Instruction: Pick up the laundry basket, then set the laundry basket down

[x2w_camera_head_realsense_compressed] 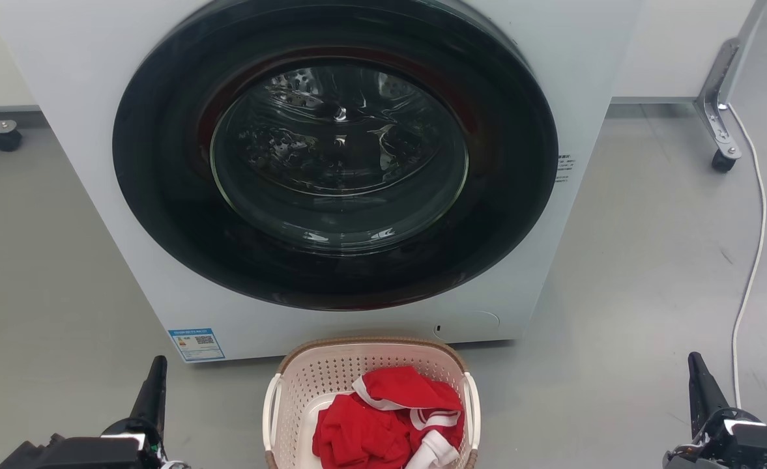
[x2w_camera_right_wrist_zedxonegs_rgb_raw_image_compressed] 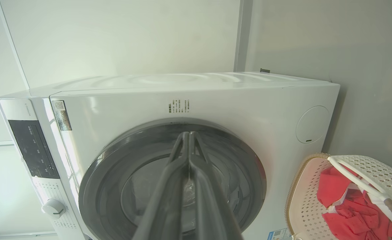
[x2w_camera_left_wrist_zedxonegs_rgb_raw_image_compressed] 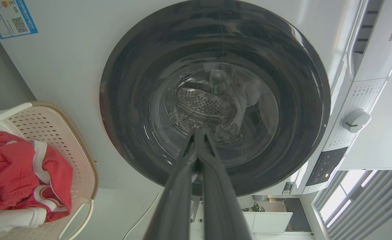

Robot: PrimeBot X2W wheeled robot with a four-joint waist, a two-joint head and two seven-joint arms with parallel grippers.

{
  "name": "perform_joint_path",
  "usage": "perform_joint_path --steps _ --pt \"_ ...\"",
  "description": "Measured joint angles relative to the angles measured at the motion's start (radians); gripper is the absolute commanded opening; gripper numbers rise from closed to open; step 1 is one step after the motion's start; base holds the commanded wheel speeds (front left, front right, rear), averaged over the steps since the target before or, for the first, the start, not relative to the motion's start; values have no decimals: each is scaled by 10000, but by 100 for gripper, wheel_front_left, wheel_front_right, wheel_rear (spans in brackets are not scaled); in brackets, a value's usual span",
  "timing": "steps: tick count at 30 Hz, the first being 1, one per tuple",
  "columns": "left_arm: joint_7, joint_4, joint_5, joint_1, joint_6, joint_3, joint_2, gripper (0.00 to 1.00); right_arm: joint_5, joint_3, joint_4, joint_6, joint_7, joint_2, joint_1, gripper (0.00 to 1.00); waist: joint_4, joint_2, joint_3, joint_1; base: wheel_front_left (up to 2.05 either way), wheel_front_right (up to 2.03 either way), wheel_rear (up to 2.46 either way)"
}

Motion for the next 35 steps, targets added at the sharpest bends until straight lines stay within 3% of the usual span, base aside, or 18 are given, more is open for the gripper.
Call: perform_joint_path --steps 35 --pt "0 4 0 0 0 -2 0 0 2 0 2 27 0 0 -1 0 0 0 0 0 0 0 0"
